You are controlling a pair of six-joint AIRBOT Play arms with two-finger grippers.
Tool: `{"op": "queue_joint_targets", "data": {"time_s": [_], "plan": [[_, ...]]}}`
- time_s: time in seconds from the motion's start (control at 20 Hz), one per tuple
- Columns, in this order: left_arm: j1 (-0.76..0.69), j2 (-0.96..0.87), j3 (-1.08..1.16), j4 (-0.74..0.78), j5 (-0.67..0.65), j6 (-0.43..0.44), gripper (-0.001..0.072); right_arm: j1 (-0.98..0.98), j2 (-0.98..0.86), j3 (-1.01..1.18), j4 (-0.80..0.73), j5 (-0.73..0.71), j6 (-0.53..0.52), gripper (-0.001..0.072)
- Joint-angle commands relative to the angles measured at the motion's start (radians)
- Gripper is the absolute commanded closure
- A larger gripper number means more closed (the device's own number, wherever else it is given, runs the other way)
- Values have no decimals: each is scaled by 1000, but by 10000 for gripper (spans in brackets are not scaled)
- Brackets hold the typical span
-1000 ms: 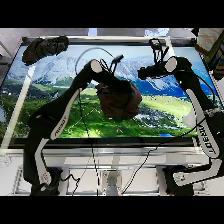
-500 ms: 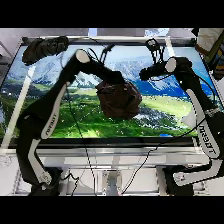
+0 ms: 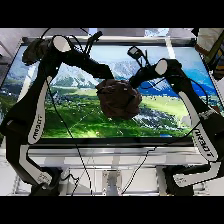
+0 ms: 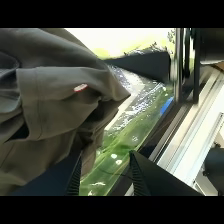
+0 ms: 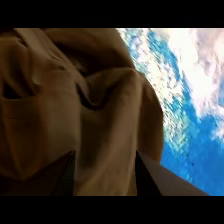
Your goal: Fold the shirts.
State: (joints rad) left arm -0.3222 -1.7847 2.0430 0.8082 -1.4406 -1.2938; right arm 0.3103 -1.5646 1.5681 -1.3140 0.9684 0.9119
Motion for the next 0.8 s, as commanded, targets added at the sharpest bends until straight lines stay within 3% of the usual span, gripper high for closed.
{"op": "queue_joint_targets", "data": {"time_s": [0.0, 0.45, 0.75], "plan": [[3, 5, -1, 4, -8, -12, 350, 67, 0, 15, -69, -19, -21, 277], [2, 5, -1, 3, -9, -19, 351, 92, -1, 162, -66, 276, 8, 276], [2, 5, -1, 4, -21, -19, 351, 90, -37, 162, -34, 277, 9, 277]]}}
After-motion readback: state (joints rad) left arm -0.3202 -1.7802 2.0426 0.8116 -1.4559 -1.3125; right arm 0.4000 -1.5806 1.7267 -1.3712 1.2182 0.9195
